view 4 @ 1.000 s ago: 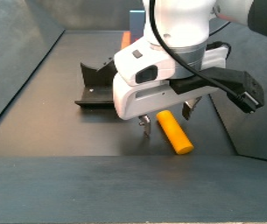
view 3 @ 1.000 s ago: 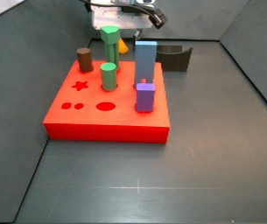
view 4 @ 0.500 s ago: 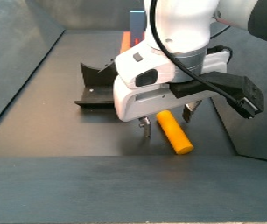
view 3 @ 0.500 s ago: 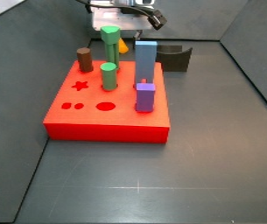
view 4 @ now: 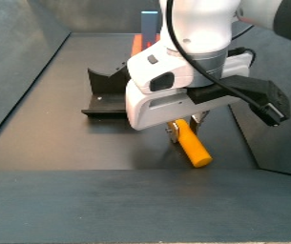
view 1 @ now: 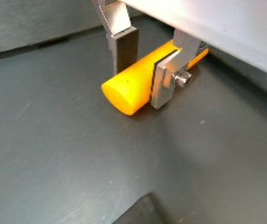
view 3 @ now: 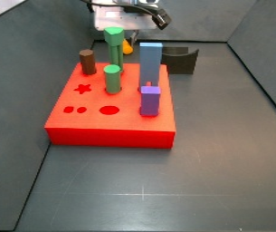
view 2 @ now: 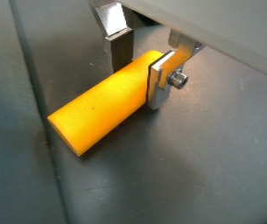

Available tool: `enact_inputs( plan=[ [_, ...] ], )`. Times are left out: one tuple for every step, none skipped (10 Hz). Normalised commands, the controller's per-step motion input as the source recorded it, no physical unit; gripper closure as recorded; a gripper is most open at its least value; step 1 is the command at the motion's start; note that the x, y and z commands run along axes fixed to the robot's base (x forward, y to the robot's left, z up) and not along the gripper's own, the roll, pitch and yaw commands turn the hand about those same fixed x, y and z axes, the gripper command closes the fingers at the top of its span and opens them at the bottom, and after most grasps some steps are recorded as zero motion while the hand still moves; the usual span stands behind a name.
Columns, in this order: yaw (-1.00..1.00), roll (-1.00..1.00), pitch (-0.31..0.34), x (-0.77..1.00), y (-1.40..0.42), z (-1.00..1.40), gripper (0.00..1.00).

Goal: Pick up the oval object. Move up. Place the oval object on the fixture. Regrasp the oval object. Move to above the board. Insert the oval object.
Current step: Pick up the oval object, then move up.

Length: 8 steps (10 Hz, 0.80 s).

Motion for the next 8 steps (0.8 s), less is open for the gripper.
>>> enact_inputs(
  plan=[
    [0.0,0.0,0.0,0.0,0.0,0.0,1.0],
    [0.0,0.0,0.0,0.0,0.0,0.0,1.0],
    [0.0,0.0,0.0,0.0,0.0,0.0,1.0],
    [0.0,0.0,0.0,0.0,0.0,0.0,1.0],
    [0.0,0.0,0.0,0.0,0.0,0.0,1.0],
    [0.0,0.0,0.0,0.0,0.0,0.0,1.0],
    [0.0,0.0,0.0,0.0,0.0,0.83,1.0],
    [-0.01,-0.01,0.006,0.02,-0.02,0.84,1.0]
  ],
)
